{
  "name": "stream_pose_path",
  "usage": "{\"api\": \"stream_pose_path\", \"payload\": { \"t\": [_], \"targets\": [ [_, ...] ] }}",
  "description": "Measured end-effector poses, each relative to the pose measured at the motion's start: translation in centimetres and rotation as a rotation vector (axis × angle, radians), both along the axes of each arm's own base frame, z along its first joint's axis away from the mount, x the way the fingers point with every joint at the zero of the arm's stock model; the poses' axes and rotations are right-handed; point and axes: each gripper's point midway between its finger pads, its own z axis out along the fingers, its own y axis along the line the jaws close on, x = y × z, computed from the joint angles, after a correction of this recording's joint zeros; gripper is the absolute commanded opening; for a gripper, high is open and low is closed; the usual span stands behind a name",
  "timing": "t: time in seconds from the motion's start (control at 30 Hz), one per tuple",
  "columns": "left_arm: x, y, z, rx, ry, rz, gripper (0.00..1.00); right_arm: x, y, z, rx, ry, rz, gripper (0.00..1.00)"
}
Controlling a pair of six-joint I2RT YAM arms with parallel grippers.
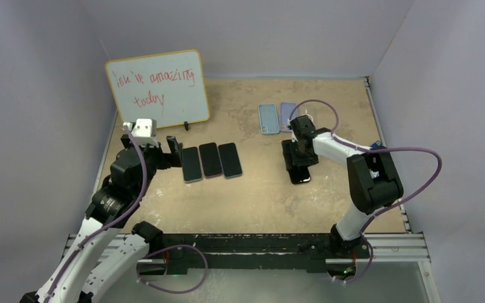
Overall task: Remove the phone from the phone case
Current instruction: Pick up the phone at the center of the board.
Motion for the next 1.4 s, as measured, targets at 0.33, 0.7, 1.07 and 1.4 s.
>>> {"api": "stream_pose_path", "payload": {
  "t": [0.33, 0.7, 1.07, 1.4],
  "targets": [
    [0.9, -4.9, -3.4, -0.091, 0.164, -0.164, 0.96, -0.8, 4.4, 0.2, 0.139, -0.079, 0.098, 0.01],
    [0.9, -11.5, -13.0, -0.274, 0.480, -0.317, 0.95, -0.2, 7.2, 0.8, 0.315, -0.212, 0.110, 0.00],
    [1.3, -18.0, -15.0, -0.430, 0.536, -0.395, 0.91, -2.7, 13.6, 1.9, 0.638, -0.212, 0.210, 0.00],
    [1.7, -21.5, -18.3, -0.507, 0.607, -0.376, 0.83, -4.4, 14.5, 2.2, 0.753, -0.190, 0.195, 0.00]
  ]
}}
